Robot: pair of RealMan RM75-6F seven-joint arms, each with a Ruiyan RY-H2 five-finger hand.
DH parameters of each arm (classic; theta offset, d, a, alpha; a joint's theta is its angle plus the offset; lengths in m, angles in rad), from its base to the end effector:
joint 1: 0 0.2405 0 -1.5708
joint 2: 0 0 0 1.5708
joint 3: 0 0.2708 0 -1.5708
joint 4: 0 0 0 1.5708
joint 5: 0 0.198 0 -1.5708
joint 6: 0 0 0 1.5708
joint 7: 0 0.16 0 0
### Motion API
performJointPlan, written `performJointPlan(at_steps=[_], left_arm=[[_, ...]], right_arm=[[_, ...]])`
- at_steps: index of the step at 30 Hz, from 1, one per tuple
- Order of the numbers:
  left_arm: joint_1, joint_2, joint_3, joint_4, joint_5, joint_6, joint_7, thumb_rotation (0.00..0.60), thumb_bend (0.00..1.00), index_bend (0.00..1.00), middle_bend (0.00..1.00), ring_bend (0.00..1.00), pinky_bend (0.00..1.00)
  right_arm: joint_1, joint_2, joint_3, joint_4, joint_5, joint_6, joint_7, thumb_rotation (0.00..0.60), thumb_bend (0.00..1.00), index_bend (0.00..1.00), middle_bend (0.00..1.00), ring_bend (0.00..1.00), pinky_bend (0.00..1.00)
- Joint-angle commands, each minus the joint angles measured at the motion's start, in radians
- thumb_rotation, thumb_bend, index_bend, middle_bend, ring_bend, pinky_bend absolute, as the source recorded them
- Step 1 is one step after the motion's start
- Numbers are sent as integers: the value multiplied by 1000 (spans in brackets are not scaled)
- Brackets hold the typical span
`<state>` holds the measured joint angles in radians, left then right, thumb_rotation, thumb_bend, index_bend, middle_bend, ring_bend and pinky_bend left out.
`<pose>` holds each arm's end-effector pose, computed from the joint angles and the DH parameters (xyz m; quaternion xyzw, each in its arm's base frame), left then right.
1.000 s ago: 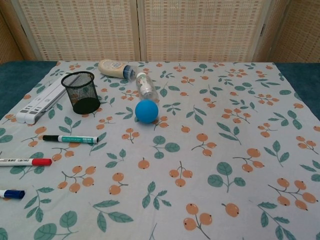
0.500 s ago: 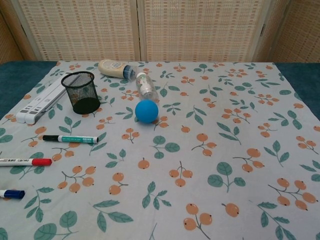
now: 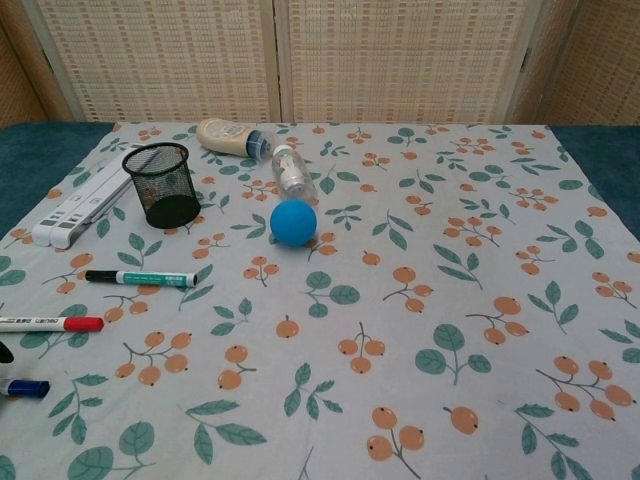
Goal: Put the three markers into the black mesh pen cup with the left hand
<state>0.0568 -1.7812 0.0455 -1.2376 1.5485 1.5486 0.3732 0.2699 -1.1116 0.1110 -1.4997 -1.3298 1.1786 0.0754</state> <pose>-0.2997 0.1343 -0.0226 -0.6128 -0.3954 -0.3285 0.6002 -0.3366 -0.2706 0.1705 0.6122 -0.4344 0.3390 0.5671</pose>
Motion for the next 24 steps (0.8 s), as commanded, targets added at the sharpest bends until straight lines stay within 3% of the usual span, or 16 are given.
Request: performJointPlan(at_steps=[1,24], left_arm=[[-2,-11,1,15,2,-2,11,600,420,357,310,118,182],[-25,-85,-18,108,-3,-7,43,600,421,403,391,147,186]], right_arm=[[0,0,0,1,0,0,0,600,25,114,64,100,171],[-2,5,2,7,6,-2,15,600,25,118,64,105,171]])
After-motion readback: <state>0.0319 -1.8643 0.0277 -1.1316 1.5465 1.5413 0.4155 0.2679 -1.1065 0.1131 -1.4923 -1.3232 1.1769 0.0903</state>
